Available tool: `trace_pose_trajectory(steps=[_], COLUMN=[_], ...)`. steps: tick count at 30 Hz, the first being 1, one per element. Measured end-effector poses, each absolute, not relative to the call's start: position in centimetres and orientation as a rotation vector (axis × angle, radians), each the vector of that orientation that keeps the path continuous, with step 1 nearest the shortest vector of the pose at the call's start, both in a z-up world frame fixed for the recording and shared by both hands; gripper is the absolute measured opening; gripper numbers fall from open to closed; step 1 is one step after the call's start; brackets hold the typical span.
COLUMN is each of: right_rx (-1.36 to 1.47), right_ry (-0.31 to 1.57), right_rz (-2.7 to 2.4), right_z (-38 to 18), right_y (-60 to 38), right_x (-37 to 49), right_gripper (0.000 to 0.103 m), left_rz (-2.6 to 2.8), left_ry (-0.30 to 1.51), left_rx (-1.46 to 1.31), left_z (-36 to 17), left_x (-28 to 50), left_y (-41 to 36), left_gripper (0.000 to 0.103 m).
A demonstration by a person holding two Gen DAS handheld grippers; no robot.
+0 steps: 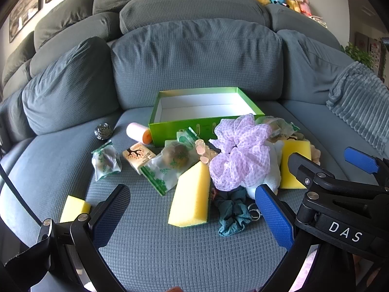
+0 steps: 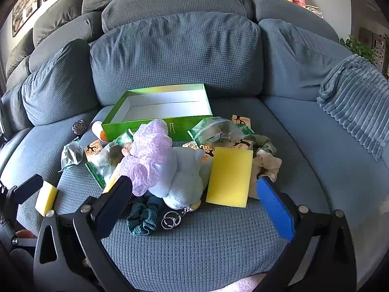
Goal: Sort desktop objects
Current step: 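Reach the right gripper to the lilac mesh scrunchie and grasp it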
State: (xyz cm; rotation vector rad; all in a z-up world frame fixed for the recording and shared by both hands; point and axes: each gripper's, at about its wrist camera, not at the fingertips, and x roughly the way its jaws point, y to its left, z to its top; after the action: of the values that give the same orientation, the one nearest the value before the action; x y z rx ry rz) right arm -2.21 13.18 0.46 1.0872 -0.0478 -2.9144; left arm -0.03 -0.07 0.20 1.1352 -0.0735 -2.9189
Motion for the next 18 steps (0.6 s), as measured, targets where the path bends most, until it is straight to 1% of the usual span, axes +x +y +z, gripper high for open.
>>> trace_pose_trajectory(steps=[9,18], right_rx=[1.102,1.088], right_ry=[-0.054,-0.092], right_rz=[-2.895,-2.878], right_z=[-0.1,-0.2], right_y=[12.9,12.8], right_x=[-2.5,-3.0], right_gripper=[0.103,0.103], left_rz=[-2.977,-3.002], left_ry=[-0.077,0.001], left_rx=[1.155,1.191], left_z=[-0.4,-0.8], left_x=[0.1,-0.6], left_y=[-0.1,-1.0], left_gripper=[0.102,0.102])
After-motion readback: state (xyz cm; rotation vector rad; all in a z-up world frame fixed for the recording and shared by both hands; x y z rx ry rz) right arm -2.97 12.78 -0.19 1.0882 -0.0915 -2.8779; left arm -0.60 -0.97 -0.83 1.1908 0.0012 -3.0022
